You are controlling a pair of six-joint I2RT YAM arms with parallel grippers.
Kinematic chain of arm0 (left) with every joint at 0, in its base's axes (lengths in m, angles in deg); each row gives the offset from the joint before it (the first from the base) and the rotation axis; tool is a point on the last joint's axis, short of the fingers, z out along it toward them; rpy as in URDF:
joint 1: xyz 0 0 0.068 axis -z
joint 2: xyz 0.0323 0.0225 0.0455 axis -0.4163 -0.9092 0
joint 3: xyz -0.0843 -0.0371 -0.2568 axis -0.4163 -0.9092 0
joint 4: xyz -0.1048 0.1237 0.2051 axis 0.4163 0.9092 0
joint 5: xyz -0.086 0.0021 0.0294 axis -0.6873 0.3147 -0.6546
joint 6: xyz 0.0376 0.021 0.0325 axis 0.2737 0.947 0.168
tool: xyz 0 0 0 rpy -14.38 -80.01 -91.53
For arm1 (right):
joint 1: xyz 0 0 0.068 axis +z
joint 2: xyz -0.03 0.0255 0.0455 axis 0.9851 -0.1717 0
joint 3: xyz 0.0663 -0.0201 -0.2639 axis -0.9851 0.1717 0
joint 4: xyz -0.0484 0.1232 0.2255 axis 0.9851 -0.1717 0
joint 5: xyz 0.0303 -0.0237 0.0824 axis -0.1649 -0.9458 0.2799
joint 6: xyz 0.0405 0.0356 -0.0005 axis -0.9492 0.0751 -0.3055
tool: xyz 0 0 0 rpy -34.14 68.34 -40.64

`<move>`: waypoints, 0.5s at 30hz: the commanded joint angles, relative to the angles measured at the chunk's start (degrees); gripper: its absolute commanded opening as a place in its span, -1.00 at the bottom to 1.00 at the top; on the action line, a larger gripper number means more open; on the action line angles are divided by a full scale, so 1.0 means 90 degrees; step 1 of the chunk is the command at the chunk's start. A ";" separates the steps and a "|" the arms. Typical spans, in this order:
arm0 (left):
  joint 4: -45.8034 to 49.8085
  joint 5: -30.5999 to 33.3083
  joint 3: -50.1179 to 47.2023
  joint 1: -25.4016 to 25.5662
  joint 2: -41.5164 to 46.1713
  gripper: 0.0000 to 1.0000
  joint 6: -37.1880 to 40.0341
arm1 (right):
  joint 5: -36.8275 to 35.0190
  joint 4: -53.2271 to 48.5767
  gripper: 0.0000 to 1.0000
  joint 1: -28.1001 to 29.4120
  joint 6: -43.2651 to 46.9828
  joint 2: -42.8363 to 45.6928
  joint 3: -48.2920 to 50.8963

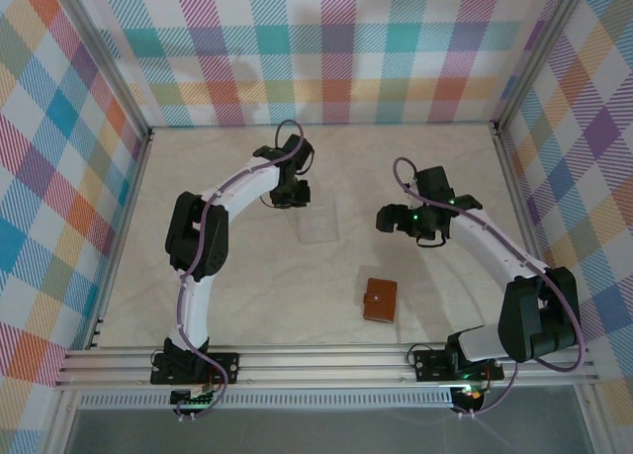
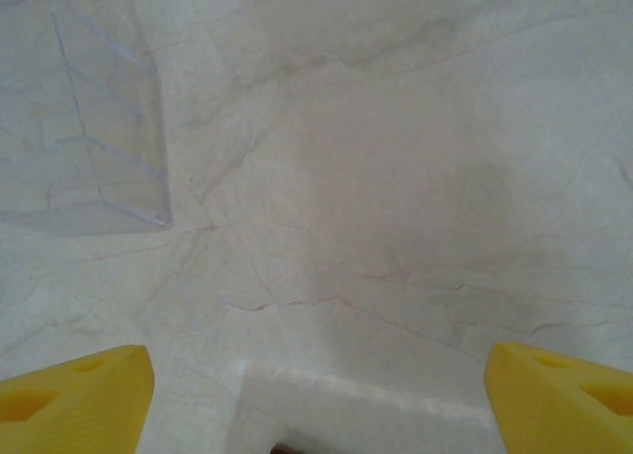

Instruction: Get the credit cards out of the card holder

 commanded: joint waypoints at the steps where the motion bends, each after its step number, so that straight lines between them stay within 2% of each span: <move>1: 0.0306 0.0172 -0.0166 0.0149 0.0543 -0.59 0.0100 | 0.0479 -0.0387 0.67 0.0038 -0.0257 0.0280 0.0205; 8: 0.0275 0.0197 -0.0516 0.0280 0.1058 -0.58 0.0079 | 0.0964 -0.0471 0.42 0.0040 -0.0480 0.0498 0.0746; 12: 0.0228 0.0144 -0.0665 0.0350 0.1283 -0.58 0.0035 | 0.0973 -0.0519 0.24 0.0042 -0.0572 0.0616 0.1123; 15: 0.0153 0.0039 -0.0830 0.0417 0.1435 -0.58 -0.0009 | 0.0888 -0.0516 0.18 0.0055 -0.0655 0.0729 0.1417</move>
